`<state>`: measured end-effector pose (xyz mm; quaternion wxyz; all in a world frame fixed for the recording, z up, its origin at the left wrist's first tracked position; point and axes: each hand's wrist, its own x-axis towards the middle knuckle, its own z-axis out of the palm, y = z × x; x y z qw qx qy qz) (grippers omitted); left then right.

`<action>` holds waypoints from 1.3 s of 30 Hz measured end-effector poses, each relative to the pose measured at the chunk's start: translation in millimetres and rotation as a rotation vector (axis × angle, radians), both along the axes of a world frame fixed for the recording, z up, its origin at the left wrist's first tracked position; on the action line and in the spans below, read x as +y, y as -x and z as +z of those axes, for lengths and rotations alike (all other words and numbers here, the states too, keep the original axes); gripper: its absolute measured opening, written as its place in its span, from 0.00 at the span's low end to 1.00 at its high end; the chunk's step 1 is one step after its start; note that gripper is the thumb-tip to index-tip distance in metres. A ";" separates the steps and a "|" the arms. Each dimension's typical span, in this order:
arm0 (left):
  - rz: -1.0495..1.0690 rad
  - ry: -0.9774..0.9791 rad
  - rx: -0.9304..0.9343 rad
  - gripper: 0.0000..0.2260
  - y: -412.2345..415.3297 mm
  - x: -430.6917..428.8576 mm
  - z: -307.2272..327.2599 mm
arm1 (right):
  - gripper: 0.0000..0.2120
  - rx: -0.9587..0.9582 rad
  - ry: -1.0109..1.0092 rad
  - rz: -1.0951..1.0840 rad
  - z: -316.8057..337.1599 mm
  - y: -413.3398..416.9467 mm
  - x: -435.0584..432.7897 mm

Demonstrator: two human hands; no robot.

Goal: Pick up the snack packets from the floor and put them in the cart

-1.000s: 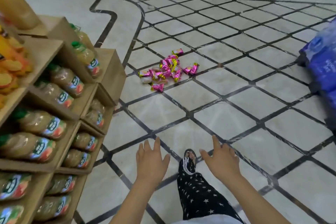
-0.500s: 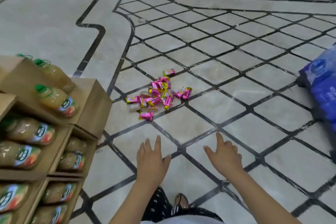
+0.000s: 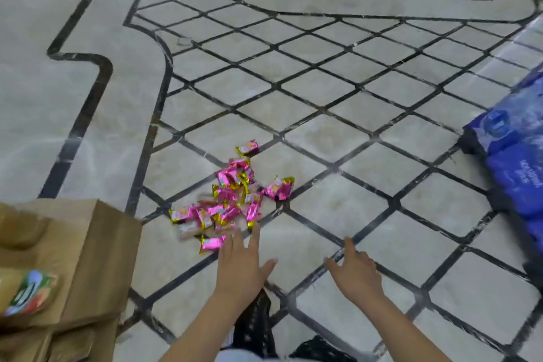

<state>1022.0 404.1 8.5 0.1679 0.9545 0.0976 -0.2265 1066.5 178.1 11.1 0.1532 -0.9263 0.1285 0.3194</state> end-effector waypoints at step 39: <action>-0.130 -0.120 0.213 0.39 -434.8 33.9 -532.5 | 0.52 0.230 -0.057 0.316 -598.2 -410.1 54.7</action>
